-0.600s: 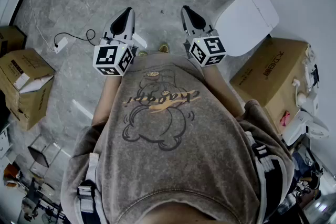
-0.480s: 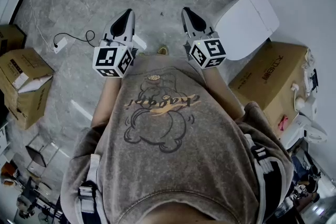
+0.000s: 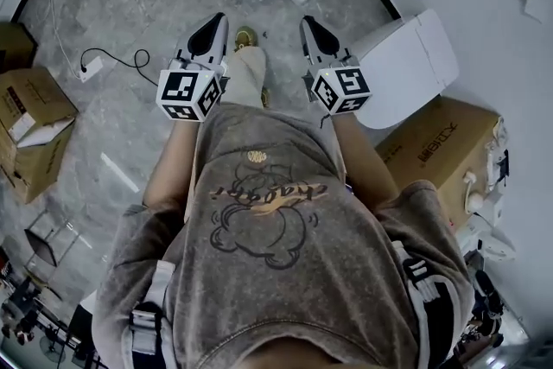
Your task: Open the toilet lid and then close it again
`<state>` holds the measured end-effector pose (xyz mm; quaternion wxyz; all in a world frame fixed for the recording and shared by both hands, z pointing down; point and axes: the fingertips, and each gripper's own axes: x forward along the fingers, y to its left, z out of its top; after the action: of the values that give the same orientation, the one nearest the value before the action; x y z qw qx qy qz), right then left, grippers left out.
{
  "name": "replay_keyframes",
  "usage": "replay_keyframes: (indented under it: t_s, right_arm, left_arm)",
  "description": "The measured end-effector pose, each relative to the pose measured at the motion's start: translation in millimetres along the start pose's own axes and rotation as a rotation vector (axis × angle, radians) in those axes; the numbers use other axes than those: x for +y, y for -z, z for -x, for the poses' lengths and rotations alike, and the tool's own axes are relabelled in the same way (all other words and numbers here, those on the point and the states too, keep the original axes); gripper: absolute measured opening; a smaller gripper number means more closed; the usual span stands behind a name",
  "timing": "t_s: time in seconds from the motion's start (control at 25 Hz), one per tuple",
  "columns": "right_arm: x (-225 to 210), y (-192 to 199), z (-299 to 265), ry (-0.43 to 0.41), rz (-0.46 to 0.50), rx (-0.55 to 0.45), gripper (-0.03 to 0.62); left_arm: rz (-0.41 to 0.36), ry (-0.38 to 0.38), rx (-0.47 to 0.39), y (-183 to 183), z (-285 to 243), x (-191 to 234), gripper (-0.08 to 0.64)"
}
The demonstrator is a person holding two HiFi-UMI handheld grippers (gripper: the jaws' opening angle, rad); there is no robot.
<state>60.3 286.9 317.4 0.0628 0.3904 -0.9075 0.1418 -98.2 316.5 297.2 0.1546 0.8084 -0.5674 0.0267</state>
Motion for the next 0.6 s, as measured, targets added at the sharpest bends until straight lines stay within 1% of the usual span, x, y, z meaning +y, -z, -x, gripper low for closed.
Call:
replay_keyframes:
  t_s: [0.24,0.36,0.48,0.6]
  right_arm:
    - [-57.2,29.5,-58.4,0.033,-0.035,0.036,0.028]
    - [-77.6,47.8,-91.1,0.025,-0.045,0.048,0.028]
    - [-101.5,75.7,-122.9,0.022,-0.063,0.064,0.028]
    - [-122.9,115.5,-151.3,0.023,-0.084,0.090,0.028]
  left_arm:
    - [0.001,-0.005,0.041,34.4,-79.8,31.5,0.009]
    - [0.002,0.000,0.050,52.9,-121.9,48.0,0.009]
    - [0.012,0.000,0.068,79.6,-159.1,65.1,0.009]
    - [0.026,-0.009,0.100,119.6,-186.3,82.7,0.009]
